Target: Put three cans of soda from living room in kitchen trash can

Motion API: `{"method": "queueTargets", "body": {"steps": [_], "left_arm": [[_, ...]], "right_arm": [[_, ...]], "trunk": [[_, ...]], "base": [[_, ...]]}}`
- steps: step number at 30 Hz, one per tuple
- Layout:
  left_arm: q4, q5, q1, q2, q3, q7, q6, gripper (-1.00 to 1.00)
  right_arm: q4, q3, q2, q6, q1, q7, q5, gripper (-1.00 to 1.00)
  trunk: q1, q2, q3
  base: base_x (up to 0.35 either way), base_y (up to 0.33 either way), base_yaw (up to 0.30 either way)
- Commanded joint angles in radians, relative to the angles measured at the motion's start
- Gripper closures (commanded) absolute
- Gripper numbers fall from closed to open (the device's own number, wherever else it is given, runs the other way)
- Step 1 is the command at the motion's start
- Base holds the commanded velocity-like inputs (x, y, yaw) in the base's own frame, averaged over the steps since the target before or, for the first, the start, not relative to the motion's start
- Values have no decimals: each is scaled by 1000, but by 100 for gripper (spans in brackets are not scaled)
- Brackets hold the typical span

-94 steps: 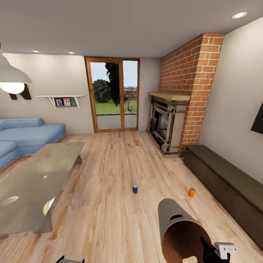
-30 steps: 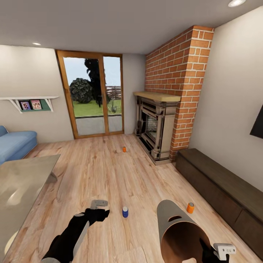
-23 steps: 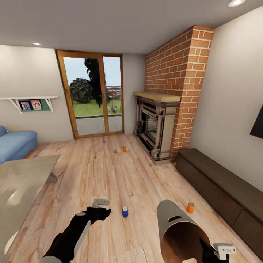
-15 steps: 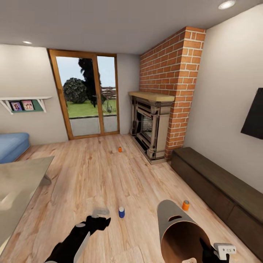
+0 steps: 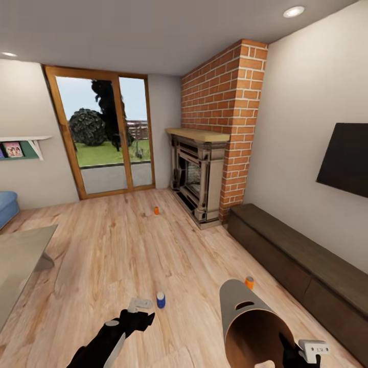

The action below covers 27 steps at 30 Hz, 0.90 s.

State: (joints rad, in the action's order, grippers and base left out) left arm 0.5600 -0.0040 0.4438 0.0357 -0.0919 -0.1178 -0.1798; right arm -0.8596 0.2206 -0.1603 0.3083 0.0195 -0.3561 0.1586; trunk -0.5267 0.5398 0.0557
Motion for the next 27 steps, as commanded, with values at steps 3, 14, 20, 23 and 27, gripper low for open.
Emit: {"method": "queueTargets", "body": {"steps": [3,14,20,23,27], "left_arm": [[-1,-4,1,0,-1,-13,4,-100],[-2,-5,1,1,0,-22,6,-100],[-9,-8,1,1,-1,-23,9,-100],[-19,-8,2,1,-1,-23,10,-100],[-28,-8,2,2,-2,-23,10,-100]], "right_arm": [[-2,1,3,-1,0,-8,10,100],[0,0,13,-1,0,-6,9,100],[1,0,14,-1,0,-6,9,100],[1,0,14,-1,0,-6,9,100],[13,1,14,-1,0,2,10,100]], "trunk": [[0,0,0],[0,0,0],[0,0,0],[0,0,0],[0,0,0]], "base": [[225,160,-14],[268,187,-1],[306,50,0],[319,-1,0],[302,-89,0]]}}
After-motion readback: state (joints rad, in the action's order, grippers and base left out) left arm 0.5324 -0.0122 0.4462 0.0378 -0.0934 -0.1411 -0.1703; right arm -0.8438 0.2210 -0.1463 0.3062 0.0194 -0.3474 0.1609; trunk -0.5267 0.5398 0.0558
